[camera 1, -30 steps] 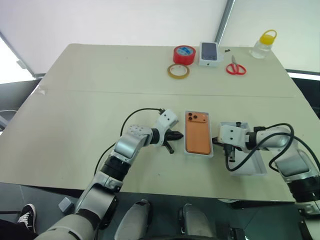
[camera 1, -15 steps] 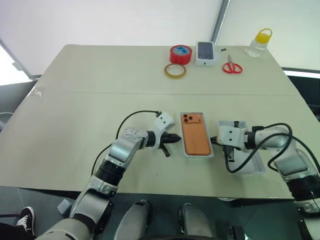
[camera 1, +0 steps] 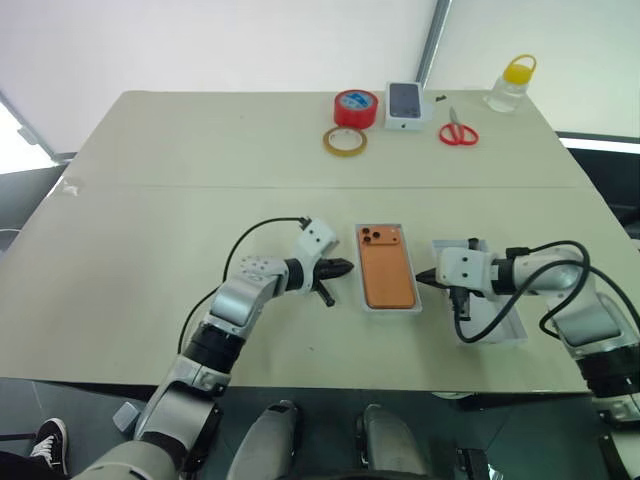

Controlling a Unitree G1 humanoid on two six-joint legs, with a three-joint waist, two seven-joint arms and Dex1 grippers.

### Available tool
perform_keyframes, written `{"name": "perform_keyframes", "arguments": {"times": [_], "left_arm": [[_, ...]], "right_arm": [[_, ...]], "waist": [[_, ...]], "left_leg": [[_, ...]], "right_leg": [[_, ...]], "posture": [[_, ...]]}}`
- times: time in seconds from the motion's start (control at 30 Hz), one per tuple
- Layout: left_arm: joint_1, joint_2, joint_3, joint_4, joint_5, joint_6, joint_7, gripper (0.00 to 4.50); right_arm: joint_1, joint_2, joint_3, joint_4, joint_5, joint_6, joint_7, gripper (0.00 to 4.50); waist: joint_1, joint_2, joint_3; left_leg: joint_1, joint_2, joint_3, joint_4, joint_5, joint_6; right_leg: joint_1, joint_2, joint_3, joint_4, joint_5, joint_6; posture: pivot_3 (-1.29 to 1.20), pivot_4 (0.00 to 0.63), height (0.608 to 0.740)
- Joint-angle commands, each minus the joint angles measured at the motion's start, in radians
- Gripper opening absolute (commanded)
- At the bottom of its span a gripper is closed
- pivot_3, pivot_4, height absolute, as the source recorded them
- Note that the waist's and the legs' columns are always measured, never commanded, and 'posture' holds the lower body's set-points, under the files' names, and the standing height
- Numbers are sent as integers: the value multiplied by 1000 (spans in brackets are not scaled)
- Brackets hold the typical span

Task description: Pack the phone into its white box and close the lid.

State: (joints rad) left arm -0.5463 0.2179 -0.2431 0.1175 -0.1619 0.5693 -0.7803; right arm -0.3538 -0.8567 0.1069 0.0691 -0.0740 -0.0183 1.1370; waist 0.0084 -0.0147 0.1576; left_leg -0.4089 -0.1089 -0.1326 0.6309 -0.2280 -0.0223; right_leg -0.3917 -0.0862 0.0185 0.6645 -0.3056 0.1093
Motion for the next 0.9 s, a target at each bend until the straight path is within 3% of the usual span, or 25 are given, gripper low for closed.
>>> {"name": "perform_keyframes", "arguments": {"times": [0.03, 0.23, 0.47, 0.57, 0.8, 0.9], "left_arm": [[21, 43, 56, -98, -50, -37, -35, 72], [78, 143, 116, -192, -99, -48, -69, 72], [122, 231, 178, -270, -162, -23, -92, 72], [137, 275, 207, -285, -211, 0, -126, 932], [169, 333, 249, -286, -251, -29, -150, 4469], [203, 350, 264, -296, -256, -50, -156, 4469]], "right_arm": [[-19, -21, -23, 22, -7, -30, -36, 45], [-68, -24, -9, 113, -66, -64, -125, 45], [-47, -21, -74, 11, 79, 64, -62, 45], [-56, -30, -117, -30, 175, 212, -26, 911], [-16, -19, -211, -112, 233, 329, -111, 4484], [75, -1, -267, -204, 258, 358, -162, 4484]], "waist": [[0, 0, 0], [0, 1, 0], [1, 1, 1], [-2, 2, 1], [1, 2, 1], [3, 2, 1]], "left_leg": [[0, 0, 0, 0, 0, 0], [0, 0, 0, 0, 0, 0], [0, 0, 0, 0, 0, 0], [0, 1, 0, 0, -2, 3], [0, 1, 0, 0, -2, 4], [0, 1, 0, -2, -3, 4]], "right_leg": [[0, 0, 0, 0, 0, 0], [0, 0, 0, 0, 0, 0], [0, 0, 1, 0, 0, 0], [0, 0, 1, 0, 0, -1], [0, 0, 1, 0, 0, -1], [-1, 0, 1, -1, 0, -1]], "posture": [[0, 150, 740], [0, 150, 740], [0, 150, 740], [0, 150, 740], [0, 150, 740], [0, 150, 740]]}}
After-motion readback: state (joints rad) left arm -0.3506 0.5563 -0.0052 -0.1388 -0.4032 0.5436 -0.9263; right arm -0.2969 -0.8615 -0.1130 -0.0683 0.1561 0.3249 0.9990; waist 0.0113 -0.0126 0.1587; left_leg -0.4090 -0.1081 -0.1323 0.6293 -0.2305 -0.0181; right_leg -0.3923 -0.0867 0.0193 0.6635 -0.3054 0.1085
